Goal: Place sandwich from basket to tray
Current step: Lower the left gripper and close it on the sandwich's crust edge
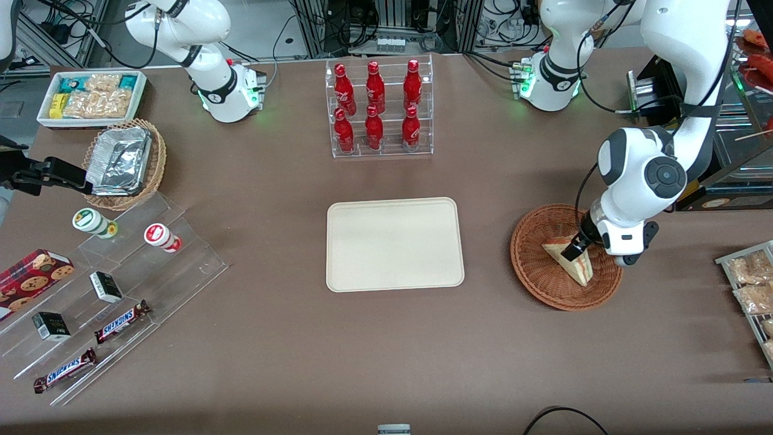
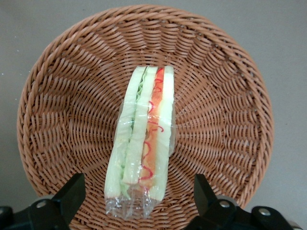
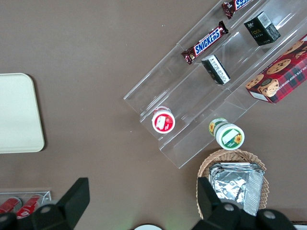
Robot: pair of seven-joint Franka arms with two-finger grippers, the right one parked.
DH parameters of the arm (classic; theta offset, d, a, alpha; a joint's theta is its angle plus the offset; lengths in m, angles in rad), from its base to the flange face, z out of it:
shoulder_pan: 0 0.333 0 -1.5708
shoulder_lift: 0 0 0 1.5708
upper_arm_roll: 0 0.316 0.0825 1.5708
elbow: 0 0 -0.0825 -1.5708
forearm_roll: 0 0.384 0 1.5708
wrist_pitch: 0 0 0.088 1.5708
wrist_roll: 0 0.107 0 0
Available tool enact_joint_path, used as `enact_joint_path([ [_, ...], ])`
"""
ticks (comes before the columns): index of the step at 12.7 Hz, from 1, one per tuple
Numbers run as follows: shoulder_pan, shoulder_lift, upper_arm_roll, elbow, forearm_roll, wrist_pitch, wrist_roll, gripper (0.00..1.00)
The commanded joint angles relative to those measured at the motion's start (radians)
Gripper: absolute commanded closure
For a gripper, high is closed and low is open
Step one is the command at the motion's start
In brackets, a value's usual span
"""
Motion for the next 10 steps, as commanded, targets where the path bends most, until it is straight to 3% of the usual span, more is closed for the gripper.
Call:
enact_joint_path([
  [1,0.002,0.027,-0.008,-0.001,-0.004,0.034,-0.017,0.00],
  [6,0.002,0.064,-0.006,0.000,0.001,0.043,-0.014,0.03],
  [7,0.002,0.072,-0.006,0.000,0.001,0.045,-0.014,0.23],
  [8,0.002,0.072,-0.006,0.000,0.001,0.043,-0.011,0.66],
  [9,0.002,0.070,-0.006,0.000,0.004,0.042,-0.008,0.95],
  [10,0.002,0.066,-0.006,0.002,0.004,0.037,-0.002,1.00],
])
